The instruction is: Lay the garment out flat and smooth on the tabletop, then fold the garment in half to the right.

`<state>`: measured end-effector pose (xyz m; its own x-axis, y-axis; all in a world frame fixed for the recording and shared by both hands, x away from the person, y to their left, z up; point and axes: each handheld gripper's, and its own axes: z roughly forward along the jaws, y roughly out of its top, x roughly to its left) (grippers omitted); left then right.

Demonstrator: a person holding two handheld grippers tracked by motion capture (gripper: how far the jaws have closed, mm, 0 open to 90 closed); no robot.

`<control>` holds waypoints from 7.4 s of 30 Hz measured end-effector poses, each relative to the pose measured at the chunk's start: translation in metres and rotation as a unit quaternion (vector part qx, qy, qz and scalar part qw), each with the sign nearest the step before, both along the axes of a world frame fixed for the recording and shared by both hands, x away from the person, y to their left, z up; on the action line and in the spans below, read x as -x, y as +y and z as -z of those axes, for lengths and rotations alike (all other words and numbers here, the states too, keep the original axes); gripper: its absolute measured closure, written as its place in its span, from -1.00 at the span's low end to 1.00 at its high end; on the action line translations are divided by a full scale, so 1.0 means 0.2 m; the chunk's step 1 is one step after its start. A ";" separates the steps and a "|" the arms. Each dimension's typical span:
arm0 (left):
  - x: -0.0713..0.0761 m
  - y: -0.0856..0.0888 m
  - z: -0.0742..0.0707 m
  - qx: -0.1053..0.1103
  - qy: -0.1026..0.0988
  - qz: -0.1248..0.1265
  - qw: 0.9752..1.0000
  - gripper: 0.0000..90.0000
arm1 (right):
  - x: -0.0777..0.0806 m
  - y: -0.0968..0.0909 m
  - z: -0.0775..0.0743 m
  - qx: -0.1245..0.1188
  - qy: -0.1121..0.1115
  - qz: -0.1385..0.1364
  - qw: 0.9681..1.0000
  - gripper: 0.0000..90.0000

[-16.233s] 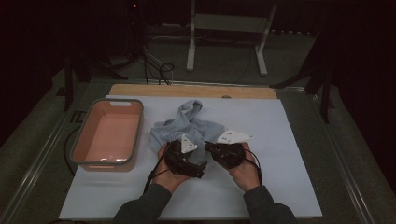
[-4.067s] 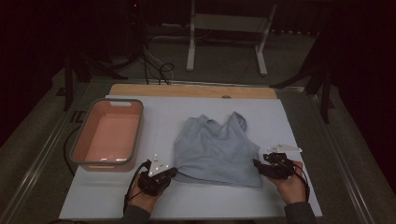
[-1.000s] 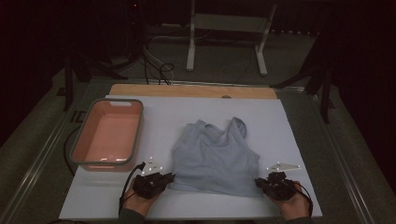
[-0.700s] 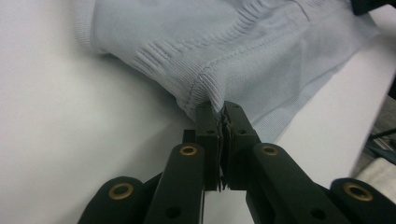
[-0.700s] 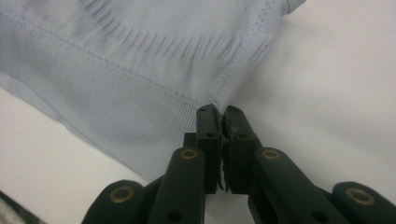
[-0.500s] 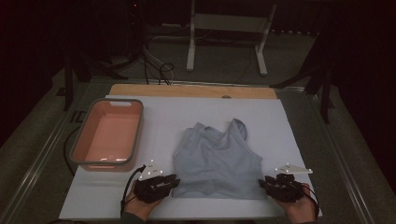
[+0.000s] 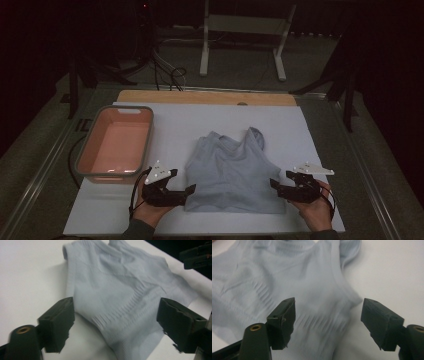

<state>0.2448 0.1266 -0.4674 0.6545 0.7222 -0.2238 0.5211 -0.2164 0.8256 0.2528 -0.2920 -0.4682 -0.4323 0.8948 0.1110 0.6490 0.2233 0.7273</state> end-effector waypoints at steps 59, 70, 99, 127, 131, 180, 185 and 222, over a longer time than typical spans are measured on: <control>-0.37 -0.11 -0.04 -0.005 -0.052 -0.013 0.999 -0.96 | -0.29 0.03 0.05 0.025 0.017 0.003 1.000 0.05; -0.51 -0.20 0.01 -0.033 -0.014 -0.014 0.999 -0.85 | -0.28 0.03 0.05 0.020 0.016 -0.001 1.000 0.04; -0.64 -0.30 0.05 -0.036 0.033 0.020 0.999 0.81 | -0.27 0.06 0.01 0.013 0.003 -0.010 1.000 -0.03; -0.35 -0.38 0.08 -0.072 -0.002 0.135 0.988 0.81 | -0.28 0.54 -0.07 -0.038 -0.007 -0.114 0.993 0.09; -0.34 -0.38 0.08 -0.070 -0.006 0.141 0.987 0.80 | -0.31 0.62 -0.05 -0.031 0.007 -0.127 0.991 0.34; -0.25 -0.11 0.20 -0.037 0.094 0.015 0.995 0.87 | -0.38 0.33 -0.10 0.028 -0.029 -0.026 0.999 0.02; -0.25 -0.11 0.20 -0.039 0.093 0.017 0.995 0.88 | -0.35 0.16 -0.04 0.033 -0.004 0.003 0.999 0.07; -0.22 -0.21 0.16 -0.010 0.091 0.039 0.995 0.89 | -0.14 -0.10 0.05 0.091 0.045 0.046 0.994 0.38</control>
<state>0.2895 0.0851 -0.5002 0.6587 0.6765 -0.3292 0.6423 -0.2777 0.7144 0.2806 -0.3118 -0.4778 -0.3436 0.9389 -0.0216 0.7327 0.2824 0.6191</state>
